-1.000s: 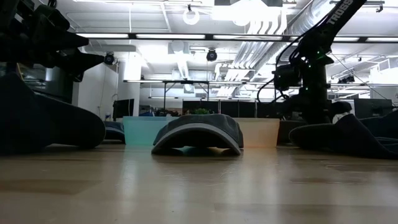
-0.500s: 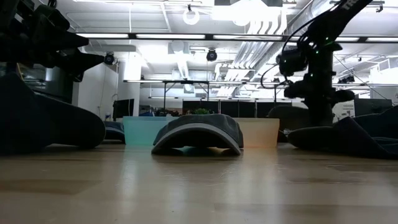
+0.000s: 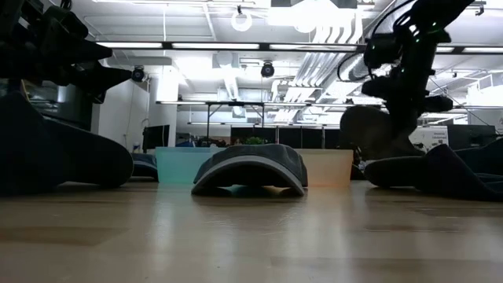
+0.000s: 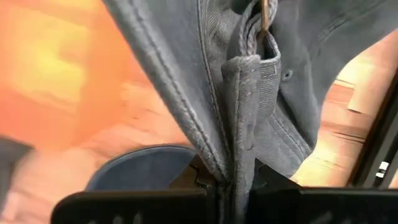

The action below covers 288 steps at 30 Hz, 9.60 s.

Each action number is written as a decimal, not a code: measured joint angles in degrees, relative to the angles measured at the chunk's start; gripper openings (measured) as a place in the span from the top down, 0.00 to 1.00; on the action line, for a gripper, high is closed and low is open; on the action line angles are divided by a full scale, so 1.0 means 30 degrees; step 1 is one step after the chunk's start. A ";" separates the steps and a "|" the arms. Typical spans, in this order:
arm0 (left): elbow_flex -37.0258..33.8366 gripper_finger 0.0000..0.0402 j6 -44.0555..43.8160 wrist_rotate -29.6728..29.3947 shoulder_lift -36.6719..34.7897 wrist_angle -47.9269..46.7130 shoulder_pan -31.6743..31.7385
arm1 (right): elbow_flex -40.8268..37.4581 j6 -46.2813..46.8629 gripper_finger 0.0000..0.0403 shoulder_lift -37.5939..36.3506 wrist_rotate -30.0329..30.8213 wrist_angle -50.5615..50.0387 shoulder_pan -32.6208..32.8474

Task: Pick & Place hat
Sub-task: Put the top gray cap into the orange bin

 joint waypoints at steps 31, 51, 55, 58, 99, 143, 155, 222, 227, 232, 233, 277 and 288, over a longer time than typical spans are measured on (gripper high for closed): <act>0.0000 0.33 0.0000 0.0003 0.0004 0.0004 0.0003 | 0.0015 -0.3184 0.99 -0.5196 -0.5092 0.1006 0.3517; -0.0007 0.33 0.0000 -0.0002 0.0004 0.0004 0.0004 | 0.4743 -0.7438 0.99 -0.1086 -0.1624 0.0577 0.6514; -0.0001 0.33 0.0000 -0.0001 0.0002 0.0000 0.0003 | 0.6356 -1.1332 0.99 0.0677 0.0373 -0.0168 0.6507; -0.0007 0.33 0.0000 0.0005 0.0003 -0.0002 -0.0002 | 0.7029 -1.4330 0.99 0.1810 0.2009 -0.0217 0.6456; -0.0005 0.33 0.0000 0.0003 0.0001 -0.0002 0.0003 | 0.7104 -3.6589 0.99 0.6891 0.6735 0.8466 0.4455; -0.0001 0.33 0.0000 -0.0002 -0.0004 0.0002 0.0002 | 0.7096 -3.5970 0.91 1.0140 0.3428 0.7417 0.2448; -0.0001 0.33 0.0000 -0.0002 -0.0004 -0.0001 -0.0001 | 0.7096 -3.2802 0.79 1.0140 0.3776 0.7410 0.2412; -0.0006 0.33 0.0000 0.0005 -0.0003 -0.0002 0.0005 | 0.7111 -0.6532 1.00 0.7612 -0.0090 0.0989 -0.1290; -0.0002 0.33 0.0000 0.0003 -0.0004 -0.0004 0.0002 | 0.7111 -0.5145 1.00 0.7612 -0.1568 0.1537 -0.2097; 0.0000 0.33 0.0000 -0.0002 0.0000 -0.0009 -0.0001 | 0.7111 -0.4246 1.00 0.8563 -0.2285 0.2473 -0.2475; 0.0000 0.33 0.0000 -0.0001 -0.0002 -0.0008 0.0004 | 0.7111 -0.4071 1.00 0.8939 -0.2434 0.2648 -0.2500; -0.0001 0.33 0.0000 0.0004 -0.0004 -0.0009 0.0004 | 0.7140 -0.1581 1.00 1.1227 -0.3969 0.8943 -0.1276; -0.0002 0.33 0.0000 -0.0002 -0.0004 -0.0009 -0.0002 | 0.7147 -0.1154 1.00 1.2305 -0.3975 0.9602 -0.0495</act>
